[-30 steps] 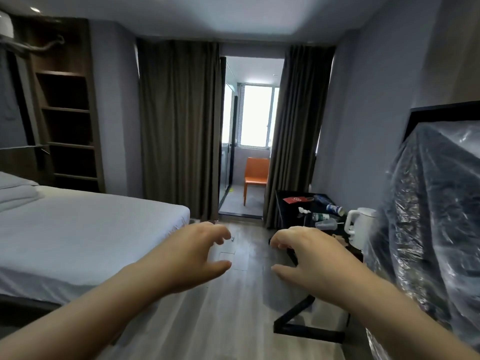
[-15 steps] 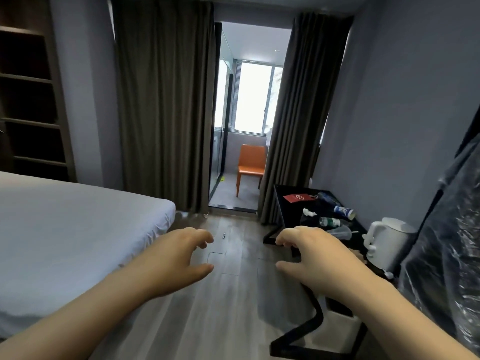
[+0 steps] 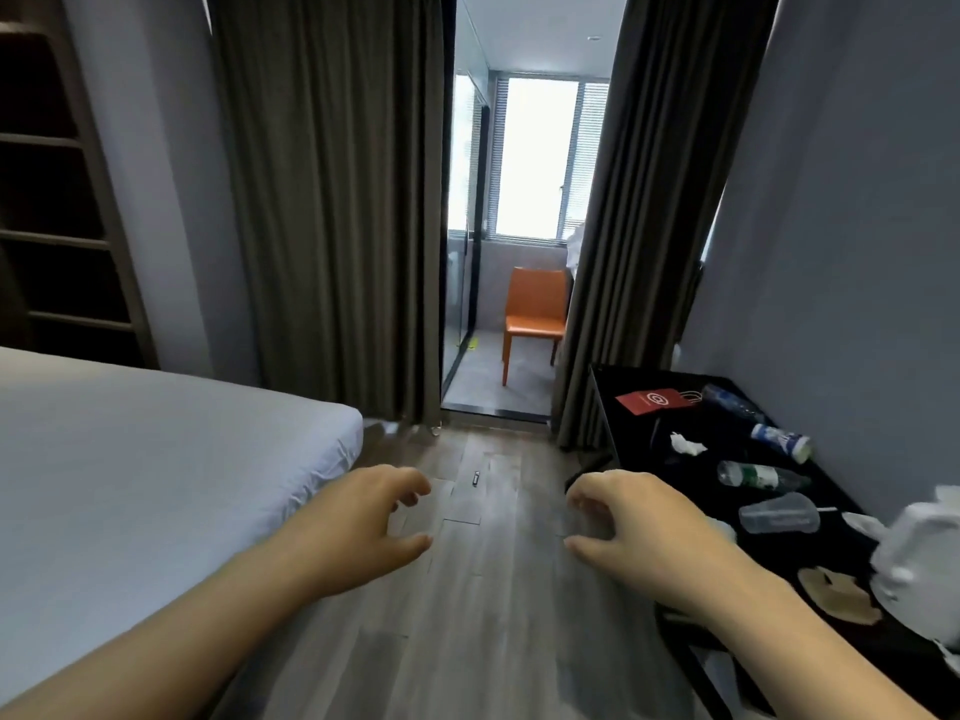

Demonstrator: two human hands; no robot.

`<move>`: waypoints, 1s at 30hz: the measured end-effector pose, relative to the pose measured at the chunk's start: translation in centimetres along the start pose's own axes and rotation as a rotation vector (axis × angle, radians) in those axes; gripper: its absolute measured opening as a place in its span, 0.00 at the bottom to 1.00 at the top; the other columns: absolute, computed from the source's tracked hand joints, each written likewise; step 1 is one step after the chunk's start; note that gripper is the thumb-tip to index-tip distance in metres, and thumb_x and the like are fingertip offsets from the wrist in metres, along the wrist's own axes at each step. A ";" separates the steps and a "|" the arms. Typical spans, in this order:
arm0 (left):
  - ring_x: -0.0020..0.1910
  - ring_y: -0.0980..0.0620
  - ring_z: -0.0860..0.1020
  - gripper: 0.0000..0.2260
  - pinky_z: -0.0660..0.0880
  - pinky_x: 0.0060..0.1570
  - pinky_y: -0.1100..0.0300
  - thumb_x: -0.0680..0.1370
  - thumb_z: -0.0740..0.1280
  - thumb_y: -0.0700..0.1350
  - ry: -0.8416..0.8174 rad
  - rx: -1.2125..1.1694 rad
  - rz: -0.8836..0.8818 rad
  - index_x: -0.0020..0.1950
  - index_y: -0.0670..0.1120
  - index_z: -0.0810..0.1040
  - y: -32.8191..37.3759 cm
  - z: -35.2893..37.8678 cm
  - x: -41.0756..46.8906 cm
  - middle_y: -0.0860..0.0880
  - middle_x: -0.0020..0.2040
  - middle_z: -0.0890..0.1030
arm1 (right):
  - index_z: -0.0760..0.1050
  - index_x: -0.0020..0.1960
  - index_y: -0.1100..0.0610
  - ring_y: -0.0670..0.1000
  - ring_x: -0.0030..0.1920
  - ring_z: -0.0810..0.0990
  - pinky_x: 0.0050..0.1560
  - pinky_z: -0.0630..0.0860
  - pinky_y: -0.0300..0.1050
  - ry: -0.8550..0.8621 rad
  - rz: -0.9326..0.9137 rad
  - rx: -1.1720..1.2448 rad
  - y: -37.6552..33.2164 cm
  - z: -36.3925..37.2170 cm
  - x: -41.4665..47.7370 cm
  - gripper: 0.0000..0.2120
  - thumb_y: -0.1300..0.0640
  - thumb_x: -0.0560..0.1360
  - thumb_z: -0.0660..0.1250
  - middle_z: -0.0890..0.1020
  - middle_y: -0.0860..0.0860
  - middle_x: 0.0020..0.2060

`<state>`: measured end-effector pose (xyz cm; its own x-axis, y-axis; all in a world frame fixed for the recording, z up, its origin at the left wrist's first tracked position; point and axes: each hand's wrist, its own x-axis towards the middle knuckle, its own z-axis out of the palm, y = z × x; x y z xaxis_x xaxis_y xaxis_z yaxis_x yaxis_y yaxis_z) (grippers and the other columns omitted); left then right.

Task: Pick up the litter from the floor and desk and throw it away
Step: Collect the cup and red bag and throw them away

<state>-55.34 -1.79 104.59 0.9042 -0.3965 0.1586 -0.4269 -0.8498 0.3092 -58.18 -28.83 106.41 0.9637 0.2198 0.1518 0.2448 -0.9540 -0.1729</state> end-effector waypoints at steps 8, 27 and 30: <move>0.52 0.64 0.74 0.20 0.73 0.55 0.68 0.74 0.68 0.59 -0.074 -0.024 -0.064 0.64 0.57 0.72 -5.9 3.5 14.3 0.61 0.57 0.76 | 0.74 0.60 0.46 0.43 0.56 0.75 0.54 0.73 0.40 -0.085 -0.004 0.034 7.3 3.8 15.4 0.19 0.44 0.70 0.67 0.77 0.42 0.54; 0.51 0.62 0.76 0.18 0.74 0.53 0.65 0.73 0.69 0.58 -0.197 -0.087 -0.079 0.61 0.55 0.74 -30.9 7.7 47.8 0.58 0.55 0.78 | 0.75 0.60 0.47 0.45 0.57 0.75 0.54 0.73 0.40 -0.220 0.084 0.071 12.0 15.6 53.5 0.19 0.45 0.71 0.67 0.78 0.43 0.54; 0.53 0.61 0.76 0.20 0.75 0.54 0.63 0.73 0.69 0.59 -0.238 -0.124 -0.089 0.62 0.55 0.74 -33.6 8.8 51.9 0.58 0.56 0.78 | 0.74 0.61 0.47 0.46 0.57 0.75 0.54 0.72 0.40 -0.244 0.090 0.069 12.3 16.8 58.9 0.19 0.44 0.71 0.67 0.78 0.43 0.54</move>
<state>6.09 3.12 94.13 0.9093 -0.4052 -0.0947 -0.3307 -0.8419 0.4265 3.37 -24.24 96.86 0.9771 0.1851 -0.1045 0.1555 -0.9577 -0.2419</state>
